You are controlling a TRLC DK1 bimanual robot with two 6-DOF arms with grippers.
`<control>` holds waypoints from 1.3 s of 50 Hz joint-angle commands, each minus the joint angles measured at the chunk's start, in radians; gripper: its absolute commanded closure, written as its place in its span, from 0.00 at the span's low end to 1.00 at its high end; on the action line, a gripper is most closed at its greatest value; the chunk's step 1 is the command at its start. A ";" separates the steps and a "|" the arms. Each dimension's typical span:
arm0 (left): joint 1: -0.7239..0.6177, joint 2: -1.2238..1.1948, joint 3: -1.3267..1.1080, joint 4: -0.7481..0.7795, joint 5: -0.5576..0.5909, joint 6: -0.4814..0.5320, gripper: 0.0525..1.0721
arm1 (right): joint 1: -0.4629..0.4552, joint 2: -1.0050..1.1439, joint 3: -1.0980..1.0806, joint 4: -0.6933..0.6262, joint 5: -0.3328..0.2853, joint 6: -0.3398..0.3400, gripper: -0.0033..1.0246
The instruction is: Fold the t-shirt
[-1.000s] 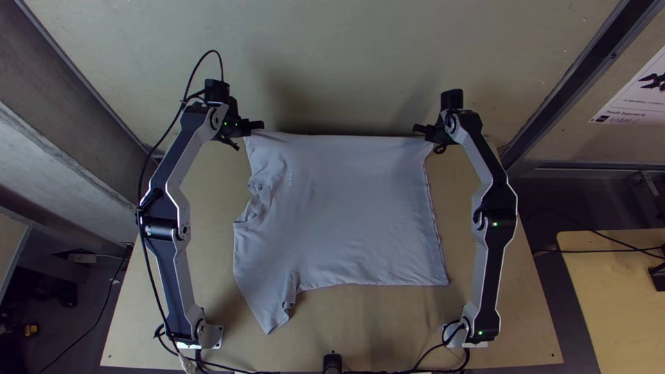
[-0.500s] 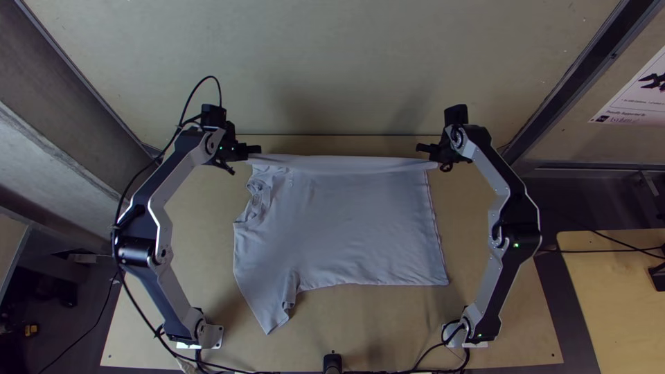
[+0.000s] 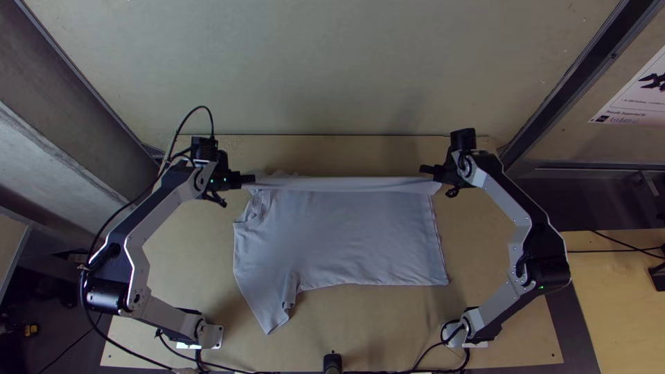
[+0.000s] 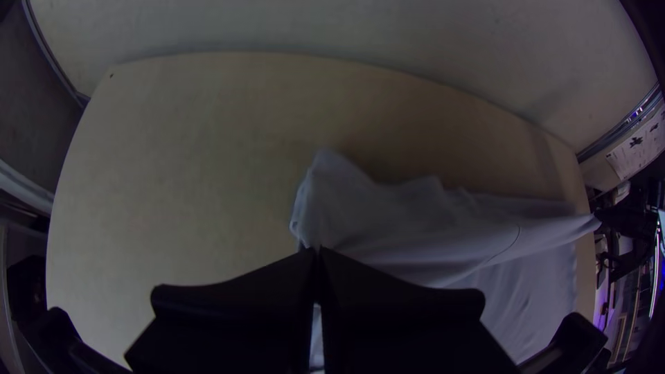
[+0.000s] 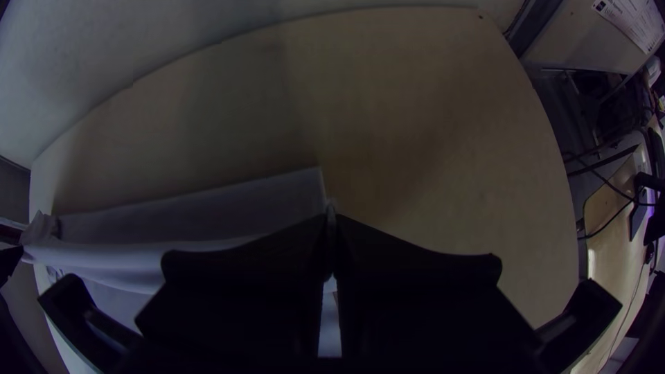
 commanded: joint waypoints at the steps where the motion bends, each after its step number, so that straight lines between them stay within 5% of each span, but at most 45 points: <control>1: 0.019 -0.041 -0.089 0.028 -0.012 0.003 0.98 | 0.000 -0.034 -0.073 0.030 0.017 -0.013 0.97; 7: 0.020 -0.044 -0.152 0.045 -0.012 0.007 0.95 | 0.003 -0.036 -0.109 0.037 0.017 -0.006 0.88; 10: 0.016 -0.061 -0.180 0.036 -0.010 0.000 0.55 | 0.003 -0.043 -0.123 0.039 0.018 0.019 0.59; 13: 0.008 -0.079 -0.191 0.007 0.002 -0.001 0.10 | -0.008 -0.056 -0.136 0.037 0.017 0.039 0.04; 14: 0.008 -0.082 -0.188 -0.012 0.034 0.002 0.03 | -0.011 -0.060 -0.136 0.037 0.017 0.039 0.02; 20: 0.048 -0.167 -0.183 -0.036 0.194 0.002 0.04 | -0.021 -0.128 -0.138 0.037 0.017 0.039 0.04; 28: 0.054 -0.274 -0.155 -0.098 0.257 0.016 0.04 | -0.032 -0.231 -0.161 0.031 0.017 0.037 0.04; 46: 0.040 -0.457 -0.166 -0.349 0.249 0.171 0.04 | -0.028 -0.511 -0.230 -0.133 0.017 0.031 0.04; 65: -0.042 -0.624 -0.310 -0.742 0.243 0.186 0.04 | 0.054 -0.717 -0.285 -0.349 -0.005 0.025 0.04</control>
